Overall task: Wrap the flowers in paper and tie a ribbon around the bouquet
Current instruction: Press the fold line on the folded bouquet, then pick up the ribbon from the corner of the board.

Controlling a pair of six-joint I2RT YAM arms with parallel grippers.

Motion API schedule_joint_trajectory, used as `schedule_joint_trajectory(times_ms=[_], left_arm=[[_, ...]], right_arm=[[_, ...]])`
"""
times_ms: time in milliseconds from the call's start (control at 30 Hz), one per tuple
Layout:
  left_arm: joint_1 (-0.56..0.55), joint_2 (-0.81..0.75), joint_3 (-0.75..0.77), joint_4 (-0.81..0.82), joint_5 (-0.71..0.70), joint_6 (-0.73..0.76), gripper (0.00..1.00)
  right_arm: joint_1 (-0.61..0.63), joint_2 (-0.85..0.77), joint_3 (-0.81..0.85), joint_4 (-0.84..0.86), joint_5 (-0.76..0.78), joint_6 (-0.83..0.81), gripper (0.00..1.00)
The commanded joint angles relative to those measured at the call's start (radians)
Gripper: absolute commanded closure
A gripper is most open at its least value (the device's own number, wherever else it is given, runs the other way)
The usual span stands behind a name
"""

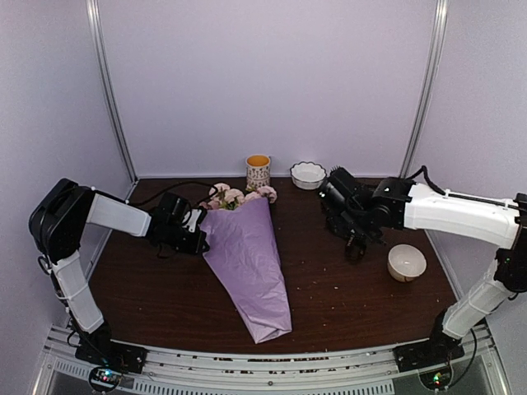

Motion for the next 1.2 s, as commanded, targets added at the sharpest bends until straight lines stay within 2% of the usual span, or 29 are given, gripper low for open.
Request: schedule_joint_trajectory(times_ms=[0, 67, 133, 233, 300, 333, 567, 633, 667, 733, 833, 967, 1067, 1167], left_arm=[[0.004, 0.044, 0.009, -0.101, -0.019, 0.014, 1.0], [0.005, 0.044, 0.013, -0.105, -0.009, 0.014, 1.0], [0.005, 0.043, 0.015, -0.108, -0.001, 0.015, 1.0], [0.006, 0.04, 0.015, -0.112, 0.002, 0.015, 1.0], [0.006, 0.037, 0.015, -0.112, 0.003, 0.016, 1.0], [0.006, 0.035, 0.015, -0.112, 0.004, 0.017, 1.0], [0.006, 0.024, 0.011, -0.109, 0.01, 0.02, 1.0], [0.006, 0.023, 0.012, -0.107, 0.015, 0.02, 1.0], [0.007, 0.024, 0.012, -0.106, 0.016, 0.019, 1.0], [0.006, 0.025, 0.012, -0.106, 0.017, 0.02, 1.0], [0.005, 0.026, 0.012, -0.106, 0.017, 0.02, 1.0], [0.006, 0.025, 0.014, -0.107, 0.018, 0.02, 1.0], [0.006, 0.028, 0.015, -0.108, 0.019, 0.02, 1.0], [0.006, 0.029, 0.018, -0.111, 0.017, 0.02, 1.0]], right_arm=[[-0.187, -0.013, -0.13, 0.17, -0.458, 0.064, 0.44], [-0.276, 0.028, -0.156, 0.193, -0.552, 0.09, 0.56], [-0.339, 0.085, -0.165, 0.204, -0.616, 0.104, 0.58], [-0.4, 0.159, -0.163, 0.235, -0.688, 0.1, 0.56], [-0.426, 0.208, -0.138, 0.235, -0.724, 0.098, 0.46], [-0.437, 0.232, -0.126, 0.237, -0.733, 0.097, 0.45], [-0.473, 0.354, -0.088, 0.243, -0.805, 0.106, 0.5], [-0.473, 0.369, -0.092, 0.254, -0.842, 0.105, 0.6], [-0.473, 0.373, -0.092, 0.261, -0.866, 0.102, 0.7], [-0.473, 0.366, -0.089, 0.262, -0.888, 0.093, 0.97], [-0.474, 0.294, -0.045, 0.238, -0.906, 0.05, 1.0], [-0.468, 0.076, 0.128, 0.168, -0.966, -0.054, 1.0], [-0.434, -0.129, 0.287, 0.203, -1.131, -0.109, 1.0], [-0.37, -0.288, 0.355, 0.36, -1.367, -0.105, 1.0]])
